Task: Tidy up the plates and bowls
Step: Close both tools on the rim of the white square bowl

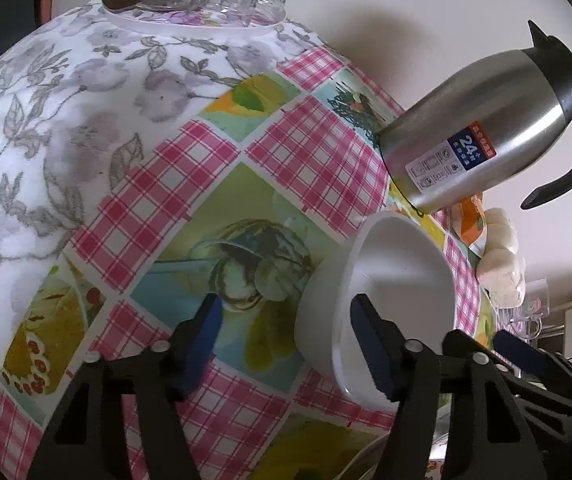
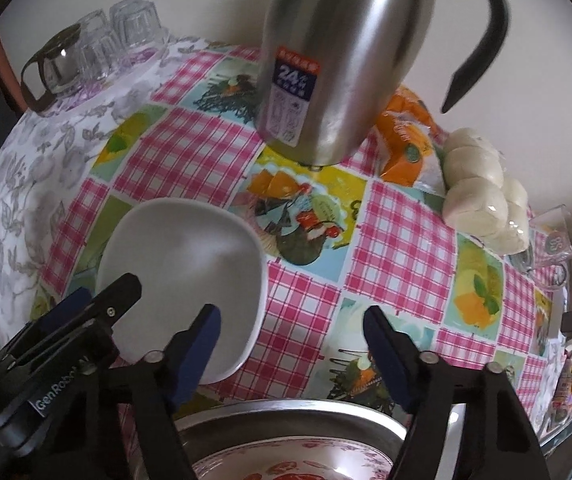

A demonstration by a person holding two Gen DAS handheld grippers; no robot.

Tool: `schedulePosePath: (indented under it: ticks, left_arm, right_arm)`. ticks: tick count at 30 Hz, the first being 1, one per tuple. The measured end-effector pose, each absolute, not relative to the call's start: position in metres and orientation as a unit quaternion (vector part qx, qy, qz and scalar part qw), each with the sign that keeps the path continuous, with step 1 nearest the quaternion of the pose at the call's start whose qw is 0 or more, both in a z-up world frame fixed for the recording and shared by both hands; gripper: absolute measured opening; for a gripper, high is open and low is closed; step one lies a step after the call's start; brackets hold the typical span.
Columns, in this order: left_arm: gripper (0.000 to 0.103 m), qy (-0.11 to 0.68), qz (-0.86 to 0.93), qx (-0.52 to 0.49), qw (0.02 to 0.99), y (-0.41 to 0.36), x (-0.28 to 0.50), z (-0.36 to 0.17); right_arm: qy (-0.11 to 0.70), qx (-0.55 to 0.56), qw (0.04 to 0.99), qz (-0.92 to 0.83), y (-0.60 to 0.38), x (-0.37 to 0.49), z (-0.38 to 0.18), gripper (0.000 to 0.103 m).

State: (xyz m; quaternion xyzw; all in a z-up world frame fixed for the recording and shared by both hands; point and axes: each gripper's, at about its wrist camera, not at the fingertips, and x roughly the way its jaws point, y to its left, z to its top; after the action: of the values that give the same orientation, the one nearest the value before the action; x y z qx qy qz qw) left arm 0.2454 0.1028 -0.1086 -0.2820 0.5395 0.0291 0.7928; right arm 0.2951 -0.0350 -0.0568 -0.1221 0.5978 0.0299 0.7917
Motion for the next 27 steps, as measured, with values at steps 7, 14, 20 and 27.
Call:
schedulePosePath:
  ticks: [7, 14, 20, 27]
  left_arm:
    - [0.049, 0.545, 0.020, -0.289, 0.787, 0.098, 0.247, -0.116]
    - [0.039, 0.550, 0.011, -0.298, 0.780, 0.096, 0.247, -0.120]
    - [0.039, 0.557, 0.002, -0.299, 0.775, 0.089, 0.248, -0.127]
    - [0.039, 0.550, -0.002, -0.299, 0.780, 0.086, 0.249, -0.128]
  right_arm:
    - [0.626, -0.111, 0.769, 0.064, -0.027, 0.298, -0.073, 0.039]
    - [0.640, -0.116, 0.756, 0.069, -0.021, 0.300, -0.085, 0.026]
    - [0.650, -0.116, 0.749, 0.063, -0.020, 0.302, -0.092, 0.017]
    - [0.651, -0.112, 0.748, 0.059, -0.019, 0.301, -0.095, 0.017]
